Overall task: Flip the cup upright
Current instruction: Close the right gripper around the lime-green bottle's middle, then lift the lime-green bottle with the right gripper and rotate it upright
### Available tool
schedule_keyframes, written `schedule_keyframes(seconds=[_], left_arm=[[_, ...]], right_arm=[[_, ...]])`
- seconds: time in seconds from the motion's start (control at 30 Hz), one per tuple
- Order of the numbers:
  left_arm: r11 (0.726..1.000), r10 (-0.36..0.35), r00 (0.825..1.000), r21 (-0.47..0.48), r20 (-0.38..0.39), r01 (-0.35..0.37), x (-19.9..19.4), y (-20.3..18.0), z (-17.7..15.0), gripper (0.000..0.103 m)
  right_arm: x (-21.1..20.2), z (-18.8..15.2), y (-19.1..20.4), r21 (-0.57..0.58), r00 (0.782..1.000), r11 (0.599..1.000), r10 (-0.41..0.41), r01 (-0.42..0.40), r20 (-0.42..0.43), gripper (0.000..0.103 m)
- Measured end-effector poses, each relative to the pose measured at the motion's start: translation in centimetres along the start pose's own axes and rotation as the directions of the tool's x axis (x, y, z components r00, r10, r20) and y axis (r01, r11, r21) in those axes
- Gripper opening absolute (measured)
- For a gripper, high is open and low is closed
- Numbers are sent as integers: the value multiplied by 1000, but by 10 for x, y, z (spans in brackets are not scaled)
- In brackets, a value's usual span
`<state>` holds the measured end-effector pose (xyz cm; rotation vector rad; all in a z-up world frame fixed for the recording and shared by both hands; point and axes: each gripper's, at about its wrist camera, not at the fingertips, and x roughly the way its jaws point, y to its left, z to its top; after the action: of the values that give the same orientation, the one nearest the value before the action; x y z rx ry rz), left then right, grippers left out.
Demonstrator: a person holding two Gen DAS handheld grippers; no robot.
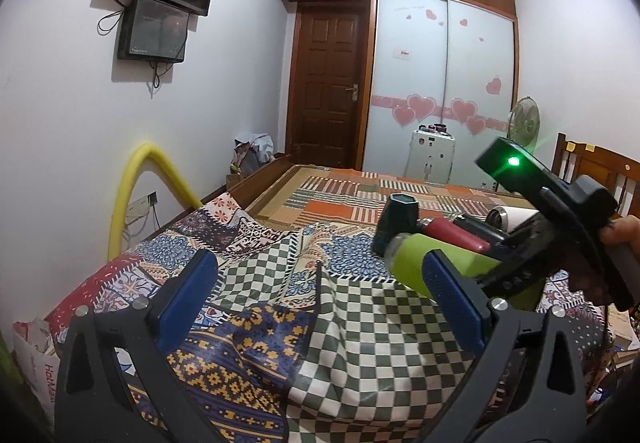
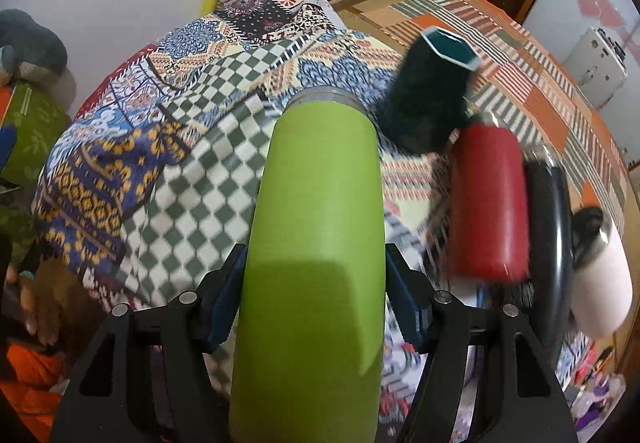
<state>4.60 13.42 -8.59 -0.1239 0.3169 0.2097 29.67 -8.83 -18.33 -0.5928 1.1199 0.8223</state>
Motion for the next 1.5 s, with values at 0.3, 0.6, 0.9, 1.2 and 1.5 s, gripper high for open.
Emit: schedule_keyframes(seconds=[0.3,0.6,0.9,1.2,1.5], left_arm=[[999,-38,999,33,-5,38,-6,-30,4,103],[993,-78,995,78,-68,83,6,-64,-6,103],[990,-85,988,103,-126,98,18,-83,-17,103],[984,-96,985,134,-146,116,15,-100,-11,103],[965,-193,922,106,-334,241,49,-144,-3,103]], right_arm=[[-8,-44,-24,66,1000,998,-5,6,-17,62],[-5,-80,-40,122,1000,992,9,-9,2,62],[-2,-86,-43,119,1000,993,18,-20,15,62],[-33,-103,-37,98,990,995,-21,7,140,79],[-92,-149,-56,194,919,969,-212,154,332,79]])
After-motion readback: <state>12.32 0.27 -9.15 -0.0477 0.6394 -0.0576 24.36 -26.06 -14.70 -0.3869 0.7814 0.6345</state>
